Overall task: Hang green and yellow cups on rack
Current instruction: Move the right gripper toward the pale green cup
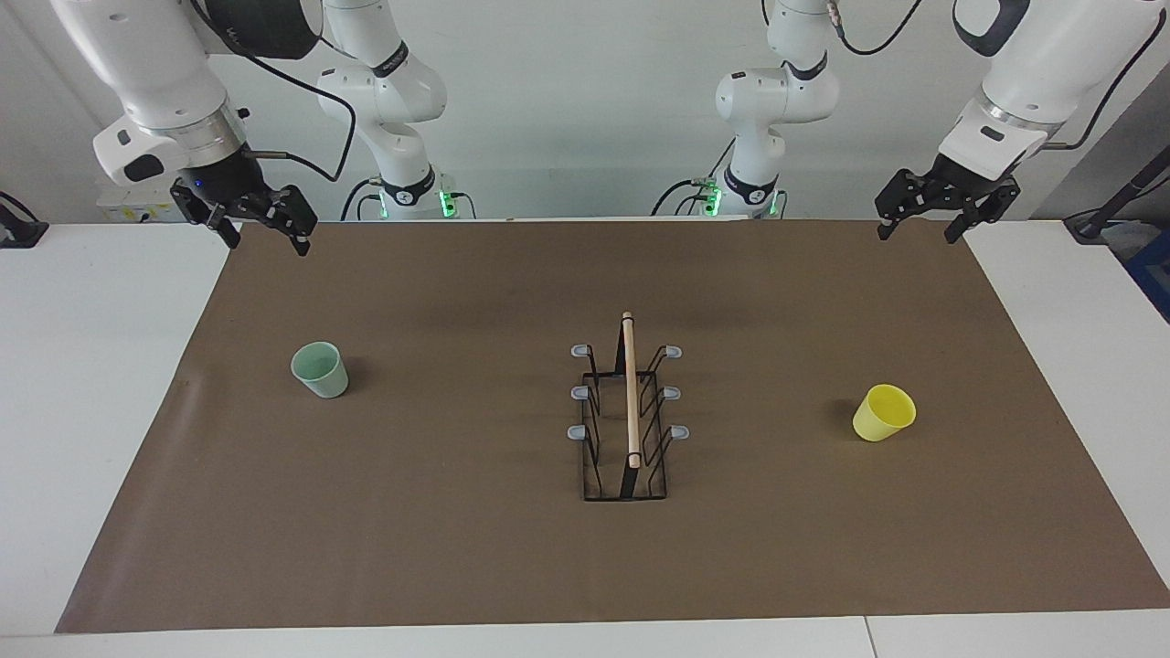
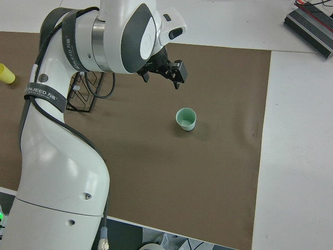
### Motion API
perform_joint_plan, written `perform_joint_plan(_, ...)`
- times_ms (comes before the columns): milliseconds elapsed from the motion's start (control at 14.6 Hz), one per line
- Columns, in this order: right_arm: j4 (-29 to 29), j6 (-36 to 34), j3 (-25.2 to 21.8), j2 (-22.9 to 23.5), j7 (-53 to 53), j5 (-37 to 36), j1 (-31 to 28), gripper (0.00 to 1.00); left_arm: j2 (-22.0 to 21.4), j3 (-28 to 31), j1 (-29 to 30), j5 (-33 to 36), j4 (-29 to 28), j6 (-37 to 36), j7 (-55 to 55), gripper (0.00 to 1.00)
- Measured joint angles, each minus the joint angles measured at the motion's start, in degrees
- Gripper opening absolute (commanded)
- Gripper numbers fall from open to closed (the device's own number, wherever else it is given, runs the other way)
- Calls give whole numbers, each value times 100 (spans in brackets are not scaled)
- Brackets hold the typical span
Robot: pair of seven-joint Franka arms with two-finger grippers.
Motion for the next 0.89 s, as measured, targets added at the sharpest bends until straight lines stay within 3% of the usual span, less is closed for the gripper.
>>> perform_joint_plan(411, -155, 0, 3, -45, 88, 7, 16, 100, 0, -29, -5, -4, 0, 0, 0, 100)
perform_joint_plan(890, -1396, 861, 108, -293, 487, 255, 177, 100, 0, -46, -9, -5, 1, 6, 0, 100)
